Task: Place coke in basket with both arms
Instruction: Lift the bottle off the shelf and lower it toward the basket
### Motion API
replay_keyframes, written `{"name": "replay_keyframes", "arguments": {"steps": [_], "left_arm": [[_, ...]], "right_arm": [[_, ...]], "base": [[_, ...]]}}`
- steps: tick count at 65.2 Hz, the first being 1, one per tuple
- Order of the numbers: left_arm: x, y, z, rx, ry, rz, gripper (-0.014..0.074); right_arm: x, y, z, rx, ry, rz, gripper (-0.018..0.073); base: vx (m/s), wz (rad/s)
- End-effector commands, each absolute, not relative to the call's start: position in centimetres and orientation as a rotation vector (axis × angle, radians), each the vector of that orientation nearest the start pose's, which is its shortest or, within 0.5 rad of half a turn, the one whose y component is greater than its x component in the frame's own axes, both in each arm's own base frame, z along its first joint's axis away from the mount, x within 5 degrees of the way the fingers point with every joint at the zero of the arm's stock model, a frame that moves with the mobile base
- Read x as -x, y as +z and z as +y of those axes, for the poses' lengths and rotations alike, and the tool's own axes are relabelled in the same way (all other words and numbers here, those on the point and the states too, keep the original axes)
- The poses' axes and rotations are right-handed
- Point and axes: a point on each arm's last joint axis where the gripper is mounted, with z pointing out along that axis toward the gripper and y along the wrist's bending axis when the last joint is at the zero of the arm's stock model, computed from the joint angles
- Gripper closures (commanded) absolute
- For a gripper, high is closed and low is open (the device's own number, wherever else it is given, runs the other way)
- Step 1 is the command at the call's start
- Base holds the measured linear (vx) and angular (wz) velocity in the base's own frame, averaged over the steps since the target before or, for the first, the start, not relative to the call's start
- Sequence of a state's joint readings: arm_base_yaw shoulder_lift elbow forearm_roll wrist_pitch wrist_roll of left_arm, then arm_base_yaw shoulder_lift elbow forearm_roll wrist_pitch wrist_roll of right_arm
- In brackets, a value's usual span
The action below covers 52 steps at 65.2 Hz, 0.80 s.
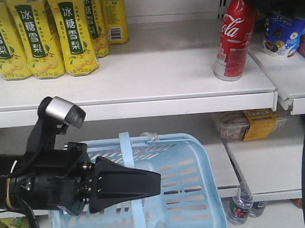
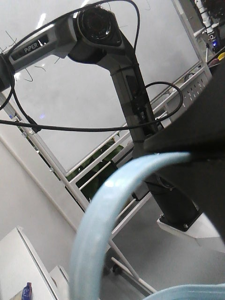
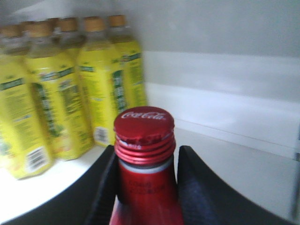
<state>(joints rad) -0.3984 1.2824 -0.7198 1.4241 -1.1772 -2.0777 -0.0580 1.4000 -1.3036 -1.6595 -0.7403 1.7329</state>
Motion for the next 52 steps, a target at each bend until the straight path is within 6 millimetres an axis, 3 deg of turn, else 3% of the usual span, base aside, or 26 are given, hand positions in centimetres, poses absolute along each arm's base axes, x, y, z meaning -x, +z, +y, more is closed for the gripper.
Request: {"name": "replay_keyframes", "arguments": {"steps": [1, 13, 28, 41, 52], "left_arm": [[-15.9, 33.3, -16.2, -0.676, -2.066, 1.743, 0.0603], [-15.9, 33.3, -16.2, -0.676, -2.066, 1.743, 0.0603], [-15.9, 33.3, -16.2, -0.676, -2.066, 1.743, 0.0603], [-15.9, 33.3, -16.2, -0.676, -2.066, 1.743, 0.0603], [-15.9, 33.3, -16.2, -0.676, -2.066, 1.743, 0.0603]], "right_arm": [[-28.5, 44.9, 5.1, 0.566, 0.667, 1.508, 0.0565], [-23.9, 46.9, 5.6, 0.596, 0.696, 1.553, 0.0564], [-15.8, 49.0, 6.5, 0.646, 0.755, 1.465, 0.0564], [-12.4, 45.9, 7.1, 0.664, 0.863, 1.530, 0.0564], [-12.3, 41.8, 7.1, 0.576, 0.969, 1.604, 0.0564]], "base": [[0.00, 0.00], [0.00, 0.00], [0.00, 0.00], [0.00, 0.00], [0.00, 0.00]]}}
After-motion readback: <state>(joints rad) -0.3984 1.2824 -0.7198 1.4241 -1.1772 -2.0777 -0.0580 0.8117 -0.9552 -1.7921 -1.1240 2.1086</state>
